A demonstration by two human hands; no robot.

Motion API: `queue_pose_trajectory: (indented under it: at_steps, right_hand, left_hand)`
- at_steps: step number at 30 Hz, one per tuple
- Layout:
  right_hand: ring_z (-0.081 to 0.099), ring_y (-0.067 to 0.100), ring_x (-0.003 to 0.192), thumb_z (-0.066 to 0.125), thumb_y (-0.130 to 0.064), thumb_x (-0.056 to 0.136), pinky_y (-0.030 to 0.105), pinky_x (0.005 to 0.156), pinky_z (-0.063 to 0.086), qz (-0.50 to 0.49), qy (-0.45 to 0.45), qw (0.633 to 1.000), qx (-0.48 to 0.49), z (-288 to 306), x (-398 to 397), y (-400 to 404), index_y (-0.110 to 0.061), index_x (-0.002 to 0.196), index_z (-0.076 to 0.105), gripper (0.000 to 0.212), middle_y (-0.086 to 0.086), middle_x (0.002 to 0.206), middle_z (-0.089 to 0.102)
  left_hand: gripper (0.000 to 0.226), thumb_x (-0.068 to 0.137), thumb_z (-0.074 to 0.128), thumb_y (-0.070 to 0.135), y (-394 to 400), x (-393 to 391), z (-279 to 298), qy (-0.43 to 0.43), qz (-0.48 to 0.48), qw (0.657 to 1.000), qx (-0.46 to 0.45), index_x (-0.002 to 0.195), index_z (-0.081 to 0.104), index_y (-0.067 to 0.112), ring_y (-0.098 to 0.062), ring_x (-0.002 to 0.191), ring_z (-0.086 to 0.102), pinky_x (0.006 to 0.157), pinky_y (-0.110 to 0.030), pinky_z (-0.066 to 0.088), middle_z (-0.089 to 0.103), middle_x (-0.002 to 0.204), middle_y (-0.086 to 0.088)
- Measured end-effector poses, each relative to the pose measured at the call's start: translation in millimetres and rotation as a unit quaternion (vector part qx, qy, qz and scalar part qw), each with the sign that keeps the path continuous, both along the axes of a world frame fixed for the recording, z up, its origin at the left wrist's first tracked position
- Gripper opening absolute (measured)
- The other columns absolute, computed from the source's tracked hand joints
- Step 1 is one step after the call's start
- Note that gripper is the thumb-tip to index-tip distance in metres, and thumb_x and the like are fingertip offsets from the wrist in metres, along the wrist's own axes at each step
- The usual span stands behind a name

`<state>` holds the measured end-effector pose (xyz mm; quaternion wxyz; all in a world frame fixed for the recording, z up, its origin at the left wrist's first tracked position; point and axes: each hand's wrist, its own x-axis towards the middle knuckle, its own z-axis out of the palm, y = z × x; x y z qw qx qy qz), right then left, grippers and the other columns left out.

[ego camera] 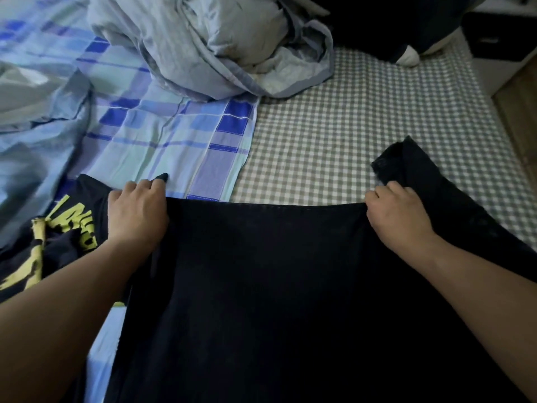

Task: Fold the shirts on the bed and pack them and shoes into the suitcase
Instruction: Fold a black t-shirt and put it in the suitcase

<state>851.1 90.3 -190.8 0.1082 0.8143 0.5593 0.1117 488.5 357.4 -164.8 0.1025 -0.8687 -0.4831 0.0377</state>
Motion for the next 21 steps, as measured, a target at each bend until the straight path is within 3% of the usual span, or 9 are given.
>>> queue_pose_trajectory:
  at_steps: [3, 6, 8, 10, 11, 13, 15, 18, 21]
  right_hand:
    - [0.048, 0.022, 0.072, 0.072, 0.001, 0.079, 0.033, 0.057, 0.034, -0.072, 0.04, 0.996, 0.023, 2, 5, 16, -0.013, 0.07, 0.05, 0.027, 0.003, 0.071, 0.052]
    - [0.052, 0.024, 0.091, 0.061, -0.007, 0.091, 0.038, 0.074, 0.044, -0.127, 0.096, 0.987, 0.013, -10, 0, 27, -0.016, 0.085, 0.055, 0.012, 0.003, 0.092, 0.058]
    - [0.053, 0.026, 0.104, 0.063, -0.013, 0.092, 0.043, 0.088, 0.044, -0.154, 0.098, 0.983, 0.016, -19, 1, 25, -0.017, 0.102, 0.06, 0.011, 0.003, 0.107, 0.06]
    - [0.05, 0.027, 0.106, 0.066, -0.021, 0.093, 0.043, 0.091, 0.042, -0.122, 0.096, 0.986, 0.055, -21, 11, 19, -0.018, 0.106, 0.063, 0.013, 0.004, 0.111, 0.058]
    - [0.047, 0.027, 0.11, 0.065, -0.028, 0.095, 0.044, 0.095, 0.04, -0.098, 0.103, 0.987, 0.074, -19, 18, 16, -0.018, 0.109, 0.064, 0.017, 0.005, 0.116, 0.056]
    - [0.04, 0.029, 0.127, 0.058, -0.041, 0.098, 0.046, 0.108, 0.034, -0.108, 0.144, 0.98, 0.084, -10, 43, 13, -0.019, 0.128, 0.059, 0.037, 0.007, 0.137, 0.049]
    - [0.033, 0.033, 0.139, 0.046, -0.047, 0.102, 0.048, 0.116, 0.029, -0.216, 0.213, 0.95, 0.07, 2, 79, 11, -0.019, 0.148, 0.042, 0.054, 0.009, 0.153, 0.038]
    - [0.04, 0.035, 0.139, 0.043, -0.049, 0.103, 0.047, 0.114, 0.035, -0.358, 0.361, 0.858, 0.068, 7, 133, 6, -0.014, 0.154, 0.034, 0.062, 0.012, 0.155, 0.04]
    - [0.057, 0.029, 0.12, 0.06, -0.049, 0.096, 0.043, 0.102, 0.049, -0.37, 0.427, 0.823, 0.058, 4, 149, 6, -0.013, 0.145, 0.046, 0.061, 0.01, 0.14, 0.056]
  left_hand:
    - [0.014, 0.084, 0.058, 0.005, -6, 11, -2, 0.038, 0.03, 0.999, -0.016, 0.096, 0.056, 0.012, -0.039, 0.103, 0.055, 0.079, -0.044, 0.035, 0.063, 0.103, -0.016]
    - [0.03, 0.075, 0.061, -0.001, -27, 37, -10, -0.046, 0.049, 0.998, 0.012, 0.105, 0.06, 0.005, -0.044, 0.11, 0.047, 0.092, -0.055, 0.036, 0.052, 0.117, -0.024]
    - [0.037, 0.075, 0.058, 0.001, -71, 79, -15, -0.157, -0.071, 0.985, -0.012, 0.111, 0.062, 0.005, -0.045, 0.115, 0.048, 0.097, -0.057, 0.037, 0.053, 0.124, -0.022]
    - [0.04, 0.087, 0.05, 0.019, -128, 129, -20, -0.19, -0.247, 0.945, -0.098, 0.124, 0.064, 0.011, -0.042, 0.124, 0.053, 0.104, -0.053, 0.041, 0.058, 0.131, -0.014]
    - [0.047, 0.095, 0.043, 0.03, -156, 152, -24, -0.162, -0.301, 0.927, -0.155, 0.137, 0.058, 0.017, -0.038, 0.136, 0.046, 0.113, -0.05, 0.037, 0.054, 0.143, -0.011]
    - [0.057, 0.105, 0.023, 0.049, -192, 185, -35, -0.077, -0.315, 0.914, -0.243, 0.16, 0.024, 0.032, -0.029, 0.156, 0.008, 0.127, -0.048, 0.008, 0.017, 0.168, -0.003]
    - [0.062, 0.104, 0.01, 0.06, -198, 201, -49, -0.035, -0.275, 0.929, -0.246, 0.16, -0.004, 0.039, -0.025, 0.154, -0.021, 0.125, -0.05, -0.011, -0.012, 0.169, 0.003]
    - [0.066, 0.099, 0.004, 0.067, -197, 206, -62, -0.025, -0.239, 0.943, -0.229, 0.157, -0.016, 0.043, -0.027, 0.149, -0.034, 0.122, -0.056, -0.015, -0.025, 0.165, 0.007]
    - [0.067, 0.097, 0.003, 0.069, -199, 207, -64, -0.007, -0.217, 0.944, -0.246, 0.155, -0.021, 0.044, -0.026, 0.147, -0.038, 0.121, -0.057, -0.016, -0.03, 0.164, 0.007]
